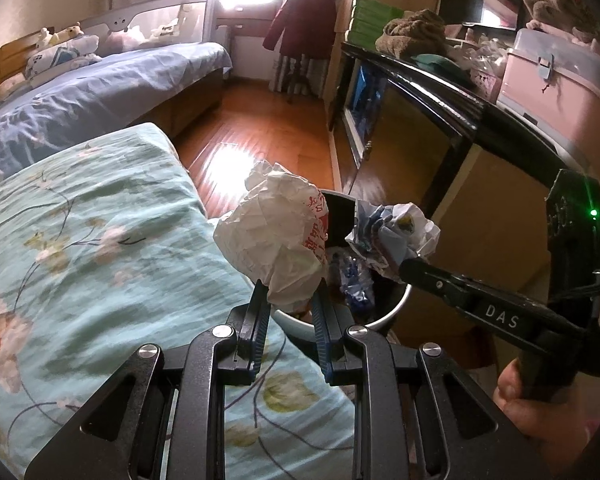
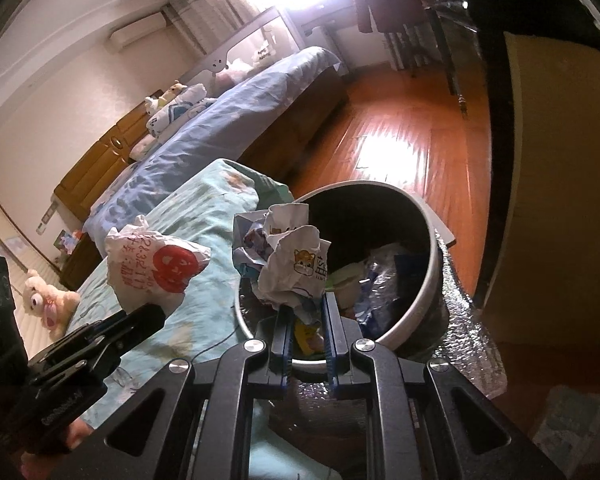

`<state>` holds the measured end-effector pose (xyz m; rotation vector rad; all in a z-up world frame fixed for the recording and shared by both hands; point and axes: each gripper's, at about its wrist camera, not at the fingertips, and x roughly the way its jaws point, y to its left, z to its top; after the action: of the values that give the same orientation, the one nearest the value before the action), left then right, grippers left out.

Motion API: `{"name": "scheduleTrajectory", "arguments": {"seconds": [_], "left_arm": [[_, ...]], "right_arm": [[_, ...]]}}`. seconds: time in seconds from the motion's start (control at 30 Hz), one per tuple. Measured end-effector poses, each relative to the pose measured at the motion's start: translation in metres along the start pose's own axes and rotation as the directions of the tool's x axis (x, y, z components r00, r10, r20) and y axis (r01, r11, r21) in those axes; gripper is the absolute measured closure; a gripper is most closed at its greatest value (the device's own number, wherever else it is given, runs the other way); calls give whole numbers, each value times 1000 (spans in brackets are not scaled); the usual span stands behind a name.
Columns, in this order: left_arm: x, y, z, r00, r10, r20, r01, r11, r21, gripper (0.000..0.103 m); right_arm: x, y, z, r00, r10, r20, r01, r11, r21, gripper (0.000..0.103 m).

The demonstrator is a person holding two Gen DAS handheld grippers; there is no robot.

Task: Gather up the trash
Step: 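Carry the white bag and crumpled paper over the bin with both tools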

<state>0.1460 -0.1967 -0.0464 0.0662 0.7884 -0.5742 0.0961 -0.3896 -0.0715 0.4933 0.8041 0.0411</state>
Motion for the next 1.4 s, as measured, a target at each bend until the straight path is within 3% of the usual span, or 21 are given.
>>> {"name": "scheduleTrajectory", "arguments": {"seconds": [1.4], "left_arm": [[54, -13, 21, 998, 4, -70, -2, 1000, 21, 83]], "right_arm": [[23, -22, 21, 997, -70, -42, 70, 998, 5, 90]]}}
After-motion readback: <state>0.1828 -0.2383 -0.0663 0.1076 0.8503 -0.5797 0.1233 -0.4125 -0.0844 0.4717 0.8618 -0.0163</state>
